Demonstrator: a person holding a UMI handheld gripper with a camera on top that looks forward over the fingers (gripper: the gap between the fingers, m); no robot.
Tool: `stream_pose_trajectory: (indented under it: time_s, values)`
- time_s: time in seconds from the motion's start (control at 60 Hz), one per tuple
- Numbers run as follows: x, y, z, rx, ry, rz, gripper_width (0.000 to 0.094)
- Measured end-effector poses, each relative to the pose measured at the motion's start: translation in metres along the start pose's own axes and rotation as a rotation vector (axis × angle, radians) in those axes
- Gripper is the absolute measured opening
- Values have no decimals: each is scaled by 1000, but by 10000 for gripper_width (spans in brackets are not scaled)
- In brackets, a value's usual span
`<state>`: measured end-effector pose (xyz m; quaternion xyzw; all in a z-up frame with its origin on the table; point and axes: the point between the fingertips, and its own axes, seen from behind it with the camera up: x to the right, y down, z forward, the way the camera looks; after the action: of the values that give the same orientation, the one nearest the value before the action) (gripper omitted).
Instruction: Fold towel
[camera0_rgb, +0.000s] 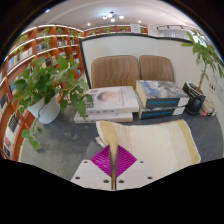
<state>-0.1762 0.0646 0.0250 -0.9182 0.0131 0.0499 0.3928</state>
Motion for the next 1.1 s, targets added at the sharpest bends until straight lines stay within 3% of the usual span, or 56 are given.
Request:
stream_pose_trajectory:
  time_s: [0.2,0.35,0.55,0.617,0.7,0.75,0.917,1.1]
  values:
    - [86,-79,-54,86,54,56,35]
    - [176,-84,-51,79,110,78,43]
    - [268,-34,-14,-18,138,62,399]
    - [284,-33,-21,-5,132,64,475]
    - [289,-47,-42,30,110,43,714]
    - [289,-57,-61,46,105,32,806]
    - [253,-90,-143,130,39,29,826]
    - [206,-80,-226,162,-3,3,830]
